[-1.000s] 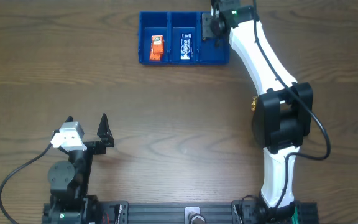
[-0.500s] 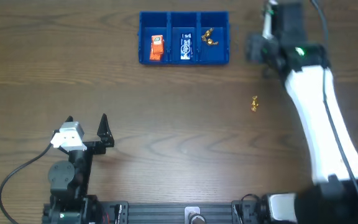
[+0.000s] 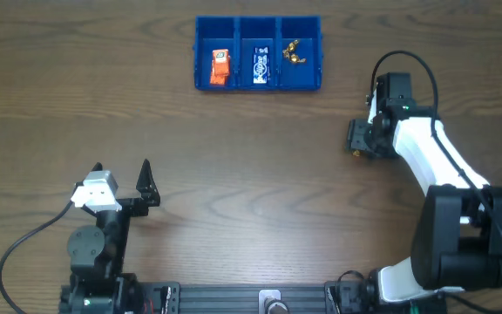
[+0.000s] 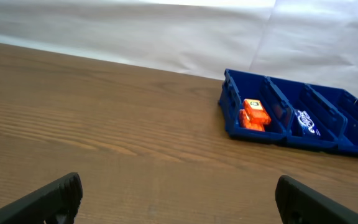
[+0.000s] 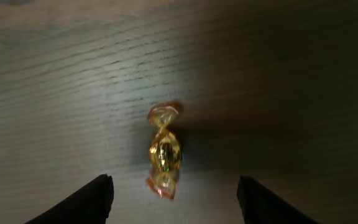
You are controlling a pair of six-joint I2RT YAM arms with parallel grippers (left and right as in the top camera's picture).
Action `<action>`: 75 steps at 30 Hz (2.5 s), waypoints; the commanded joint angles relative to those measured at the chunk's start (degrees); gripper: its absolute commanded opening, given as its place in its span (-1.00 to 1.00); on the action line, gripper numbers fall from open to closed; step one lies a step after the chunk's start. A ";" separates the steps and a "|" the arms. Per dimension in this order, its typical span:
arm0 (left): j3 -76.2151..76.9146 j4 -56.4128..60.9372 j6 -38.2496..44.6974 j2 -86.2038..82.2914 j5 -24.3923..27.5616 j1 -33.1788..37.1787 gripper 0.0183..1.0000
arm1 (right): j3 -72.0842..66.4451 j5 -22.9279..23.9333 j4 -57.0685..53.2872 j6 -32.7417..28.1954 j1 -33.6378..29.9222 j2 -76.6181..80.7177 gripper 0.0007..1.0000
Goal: Sort Candies Into Trays
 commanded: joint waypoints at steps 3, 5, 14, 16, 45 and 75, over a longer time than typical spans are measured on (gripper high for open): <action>-0.90 -2.38 -0.22 -0.44 -0.11 0.13 1.00 | -0.33 1.25 0.96 1.99 1.09 3.08 0.31; -0.90 -2.38 -0.22 -0.44 -0.11 0.13 0.99 | -0.33 1.25 1.64 1.99 1.57 4.13 0.30; -0.90 -2.38 -0.22 -0.44 -0.11 0.13 1.00 | -0.33 4.68 2.91 1.97 2.80 5.40 0.22; -0.90 -2.38 -0.22 -0.44 -0.11 0.13 1.00 | -0.33 4.70 3.04 1.97 2.75 5.51 0.21; -0.90 -2.38 -0.22 -0.44 -0.11 0.13 1.00 | 17.00 7.58 -4.57 4.81 18.47 -15.54 -0.64; -0.90 -2.38 -0.22 -0.44 -0.11 0.13 1.00 | 55.34 9.29 -4.85 1.44 17.33 26.86 0.52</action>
